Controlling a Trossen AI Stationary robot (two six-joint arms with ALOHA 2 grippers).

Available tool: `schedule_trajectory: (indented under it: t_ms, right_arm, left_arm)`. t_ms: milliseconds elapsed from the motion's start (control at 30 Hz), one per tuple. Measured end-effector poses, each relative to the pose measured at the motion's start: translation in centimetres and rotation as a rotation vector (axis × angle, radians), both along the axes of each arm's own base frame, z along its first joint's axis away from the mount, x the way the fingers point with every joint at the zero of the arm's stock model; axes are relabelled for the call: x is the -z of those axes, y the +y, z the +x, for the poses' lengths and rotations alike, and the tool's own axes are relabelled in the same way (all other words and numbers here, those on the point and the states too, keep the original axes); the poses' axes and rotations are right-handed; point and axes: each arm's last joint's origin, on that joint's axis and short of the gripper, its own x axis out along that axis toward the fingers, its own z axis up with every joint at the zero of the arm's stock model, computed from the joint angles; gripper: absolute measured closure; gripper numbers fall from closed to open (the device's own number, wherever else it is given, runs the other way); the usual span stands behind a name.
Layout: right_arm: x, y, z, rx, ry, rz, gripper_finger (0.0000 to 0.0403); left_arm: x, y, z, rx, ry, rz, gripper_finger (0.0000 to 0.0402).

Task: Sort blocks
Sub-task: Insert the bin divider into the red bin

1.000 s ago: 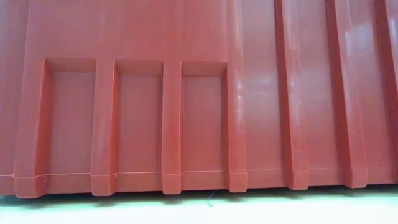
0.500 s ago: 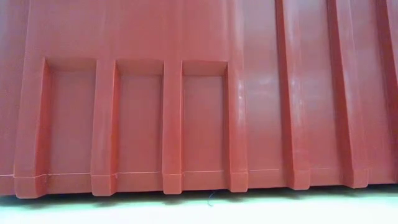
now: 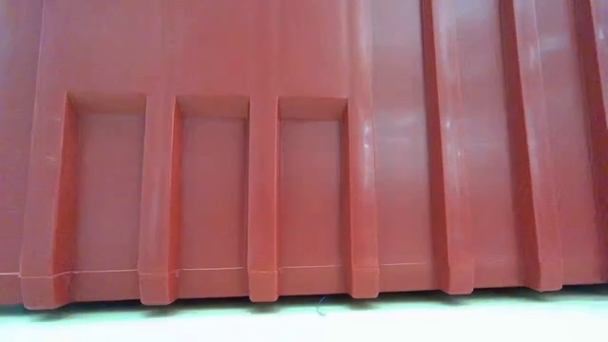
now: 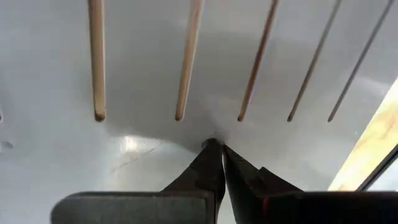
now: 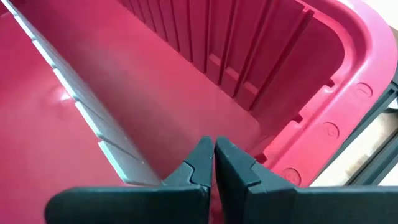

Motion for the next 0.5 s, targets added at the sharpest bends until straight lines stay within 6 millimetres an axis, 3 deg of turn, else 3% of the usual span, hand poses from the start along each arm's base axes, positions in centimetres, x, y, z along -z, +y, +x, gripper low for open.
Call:
schedule_trajectory:
  t_ms: [200,500]
  right_arm:
    - [0.0,0.0,0.0,-0.005,0.005,-0.003,0.0403]
    - [-0.9,-0.3,-0.3,0.015,-0.033,-0.041,0.0403]
  left_arm:
    - [0.0,0.5,-0.8,-0.023,0.091,0.051,0.0401]
    - [-2.5,1.2,-1.2,-0.098,-0.047,0.094,0.0401]
